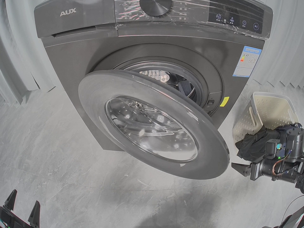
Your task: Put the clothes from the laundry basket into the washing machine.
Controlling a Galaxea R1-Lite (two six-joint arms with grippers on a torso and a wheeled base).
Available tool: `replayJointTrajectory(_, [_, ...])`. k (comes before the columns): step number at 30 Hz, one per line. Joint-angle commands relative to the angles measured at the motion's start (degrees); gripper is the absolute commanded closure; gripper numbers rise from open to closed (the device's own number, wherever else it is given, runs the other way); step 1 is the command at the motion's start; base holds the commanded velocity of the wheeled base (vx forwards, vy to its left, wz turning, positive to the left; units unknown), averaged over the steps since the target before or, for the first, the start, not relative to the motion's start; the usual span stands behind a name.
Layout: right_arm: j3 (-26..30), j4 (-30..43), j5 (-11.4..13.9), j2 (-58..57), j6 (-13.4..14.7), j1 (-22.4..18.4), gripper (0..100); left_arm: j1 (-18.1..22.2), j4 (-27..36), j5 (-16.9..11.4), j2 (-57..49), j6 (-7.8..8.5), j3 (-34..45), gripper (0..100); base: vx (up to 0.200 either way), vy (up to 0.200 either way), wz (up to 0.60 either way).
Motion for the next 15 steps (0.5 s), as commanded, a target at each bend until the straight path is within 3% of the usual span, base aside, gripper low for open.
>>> replayJointTrajectory(1, [-5.8, -0.2, -0.2, 6.1, 0.1, -0.3, 0, 0.0, 0.0, 0.0, -0.9, -0.02, 0.9, 0, 0.0, 0.0, 0.0])
replayJointTrajectory(15, [-4.0, -0.1, 0.3, 5.6, 0.4, 9.5, 0, 0.0, 0.0, 0.0, -0.9, -0.02, 0.9, 0, 0.0, 0.0, 0.0])
